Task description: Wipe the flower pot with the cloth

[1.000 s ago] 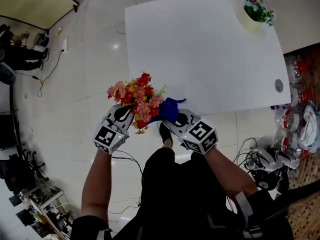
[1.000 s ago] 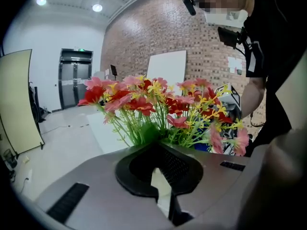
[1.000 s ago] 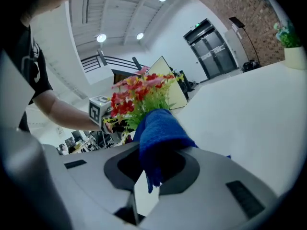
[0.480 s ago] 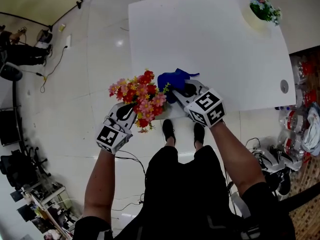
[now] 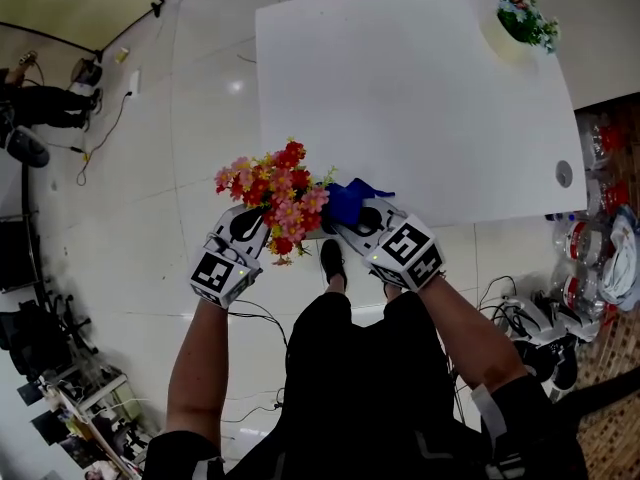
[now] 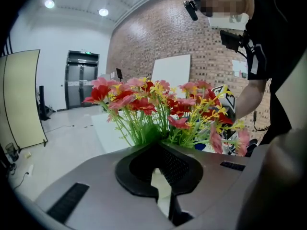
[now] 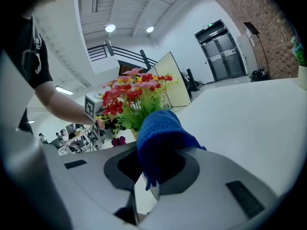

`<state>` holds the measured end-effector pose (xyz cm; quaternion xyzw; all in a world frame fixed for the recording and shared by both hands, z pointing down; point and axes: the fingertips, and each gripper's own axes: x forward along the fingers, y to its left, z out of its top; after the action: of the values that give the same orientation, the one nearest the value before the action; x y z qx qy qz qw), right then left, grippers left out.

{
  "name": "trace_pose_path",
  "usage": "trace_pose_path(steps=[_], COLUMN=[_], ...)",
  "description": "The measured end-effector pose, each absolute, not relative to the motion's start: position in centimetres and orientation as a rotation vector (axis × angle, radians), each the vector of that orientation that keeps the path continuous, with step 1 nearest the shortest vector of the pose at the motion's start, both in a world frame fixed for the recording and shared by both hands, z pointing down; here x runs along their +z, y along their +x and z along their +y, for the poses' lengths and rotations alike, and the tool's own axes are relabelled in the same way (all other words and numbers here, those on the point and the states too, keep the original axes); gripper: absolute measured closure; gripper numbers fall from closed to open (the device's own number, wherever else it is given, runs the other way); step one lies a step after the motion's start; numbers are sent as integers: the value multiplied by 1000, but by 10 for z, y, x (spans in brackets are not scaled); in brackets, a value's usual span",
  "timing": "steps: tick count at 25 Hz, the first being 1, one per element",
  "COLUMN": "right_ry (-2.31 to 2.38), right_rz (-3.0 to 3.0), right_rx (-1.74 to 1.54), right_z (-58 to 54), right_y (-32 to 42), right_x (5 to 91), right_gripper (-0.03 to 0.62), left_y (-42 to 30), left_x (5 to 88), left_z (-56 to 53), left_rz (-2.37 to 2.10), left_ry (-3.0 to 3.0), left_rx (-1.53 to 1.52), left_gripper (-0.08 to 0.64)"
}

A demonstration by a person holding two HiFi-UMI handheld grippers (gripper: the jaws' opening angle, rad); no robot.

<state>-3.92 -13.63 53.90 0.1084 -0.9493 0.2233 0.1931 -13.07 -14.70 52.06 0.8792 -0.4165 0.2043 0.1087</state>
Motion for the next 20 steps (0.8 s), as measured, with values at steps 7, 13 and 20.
trace_pose_path(steps=[7,13,20], right_ry=[167,233,281], right_rz=[-2653,-2694,-2725], right_rx=[664,730,488], right_z=[-95,-108,-196], right_y=[-50,-22,33], right_x=[542,530,486], right_gripper=[548,548,548], left_y=[-130,-129,-132], left_x=[521,522,519], left_z=[-148,-149,-146], left_rz=[-1234,-1236,-1300], left_ry=[2581,2571,2550], left_rx=[595,611,582], left_gripper=[561,561,561])
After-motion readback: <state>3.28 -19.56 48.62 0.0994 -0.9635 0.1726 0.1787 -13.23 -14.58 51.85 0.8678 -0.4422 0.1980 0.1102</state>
